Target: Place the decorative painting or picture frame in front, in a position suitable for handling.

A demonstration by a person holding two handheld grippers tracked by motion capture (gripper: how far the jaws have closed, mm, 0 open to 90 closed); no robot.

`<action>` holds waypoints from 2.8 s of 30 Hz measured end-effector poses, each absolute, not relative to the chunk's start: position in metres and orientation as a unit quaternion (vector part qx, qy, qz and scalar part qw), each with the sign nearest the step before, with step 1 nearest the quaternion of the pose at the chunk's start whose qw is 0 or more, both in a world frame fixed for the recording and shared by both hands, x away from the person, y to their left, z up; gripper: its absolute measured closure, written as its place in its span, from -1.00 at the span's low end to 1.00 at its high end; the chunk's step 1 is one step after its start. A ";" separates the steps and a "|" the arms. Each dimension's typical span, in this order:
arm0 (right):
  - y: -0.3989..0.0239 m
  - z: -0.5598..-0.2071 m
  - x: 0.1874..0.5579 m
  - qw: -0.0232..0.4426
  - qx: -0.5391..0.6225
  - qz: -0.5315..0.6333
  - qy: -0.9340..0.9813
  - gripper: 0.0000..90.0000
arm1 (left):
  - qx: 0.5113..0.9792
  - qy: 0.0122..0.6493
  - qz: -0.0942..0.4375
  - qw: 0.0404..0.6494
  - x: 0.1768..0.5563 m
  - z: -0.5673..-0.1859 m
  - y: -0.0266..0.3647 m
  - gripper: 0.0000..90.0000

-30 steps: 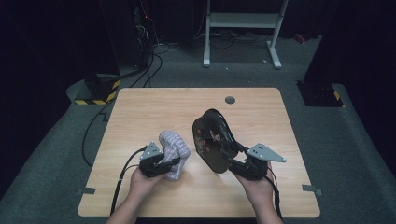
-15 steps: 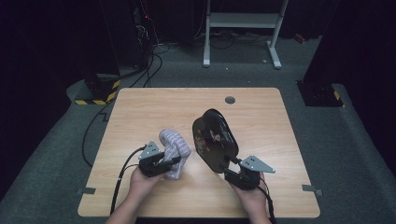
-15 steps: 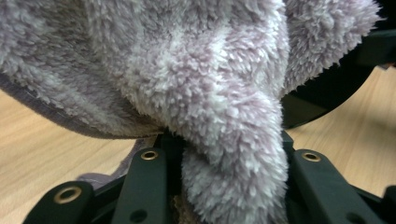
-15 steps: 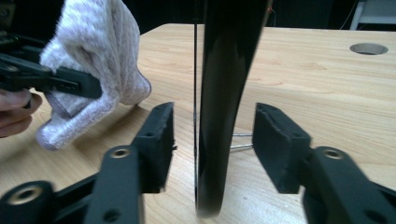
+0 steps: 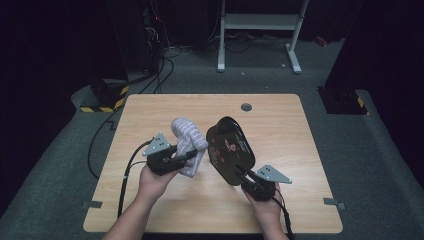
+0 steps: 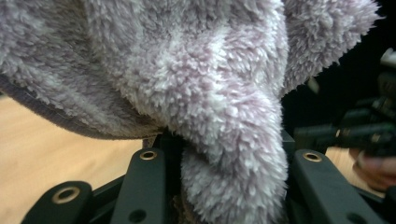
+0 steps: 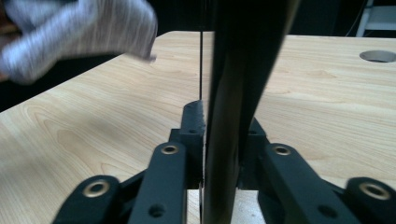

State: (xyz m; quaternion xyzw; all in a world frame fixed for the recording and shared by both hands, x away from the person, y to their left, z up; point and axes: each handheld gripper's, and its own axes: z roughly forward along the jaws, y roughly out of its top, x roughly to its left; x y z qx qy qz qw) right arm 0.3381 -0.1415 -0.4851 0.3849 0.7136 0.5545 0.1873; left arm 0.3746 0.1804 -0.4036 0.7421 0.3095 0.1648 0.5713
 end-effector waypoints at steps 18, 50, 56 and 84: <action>-0.137 -0.471 0.332 0.196 0.373 0.571 0.705 0.80 | 0.732 0.322 0.177 0.574 0.379 -0.401 0.188 0.37; -0.129 -0.490 0.316 0.176 0.328 0.581 0.724 0.46 | 0.723 0.314 0.176 0.590 0.376 -0.380 0.186 0.37; -0.129 -0.487 0.314 0.195 0.331 0.587 0.713 0.36 | 0.718 0.293 0.178 0.605 0.375 -0.364 0.175 0.37; -0.131 -0.483 0.314 0.201 0.322 0.591 0.712 0.75 | 0.715 0.296 0.148 0.616 0.413 -0.336 0.121 0.43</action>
